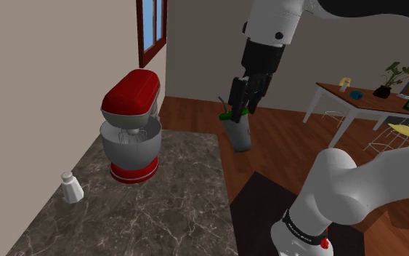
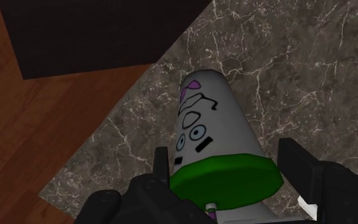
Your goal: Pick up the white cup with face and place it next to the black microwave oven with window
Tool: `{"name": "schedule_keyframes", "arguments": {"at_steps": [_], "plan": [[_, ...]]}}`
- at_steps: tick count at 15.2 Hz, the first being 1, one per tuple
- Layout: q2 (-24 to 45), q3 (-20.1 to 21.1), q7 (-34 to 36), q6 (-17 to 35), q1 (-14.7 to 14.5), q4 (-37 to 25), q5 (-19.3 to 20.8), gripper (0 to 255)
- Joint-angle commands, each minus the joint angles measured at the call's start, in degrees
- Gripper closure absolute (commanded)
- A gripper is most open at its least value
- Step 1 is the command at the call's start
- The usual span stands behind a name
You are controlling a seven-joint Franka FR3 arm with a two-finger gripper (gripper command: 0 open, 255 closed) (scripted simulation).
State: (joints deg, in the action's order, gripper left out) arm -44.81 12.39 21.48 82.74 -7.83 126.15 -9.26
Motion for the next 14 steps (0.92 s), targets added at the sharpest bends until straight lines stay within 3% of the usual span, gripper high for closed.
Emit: {"name": "schedule_keyframes", "arguments": {"at_steps": [1,14], "plan": [[0.7,-0.2,0.0,-1.4,0.1,-2.1,0.2,255],[6.0,-0.8,0.8,-10.3,0.8,-16.2,1.1,255]]}}
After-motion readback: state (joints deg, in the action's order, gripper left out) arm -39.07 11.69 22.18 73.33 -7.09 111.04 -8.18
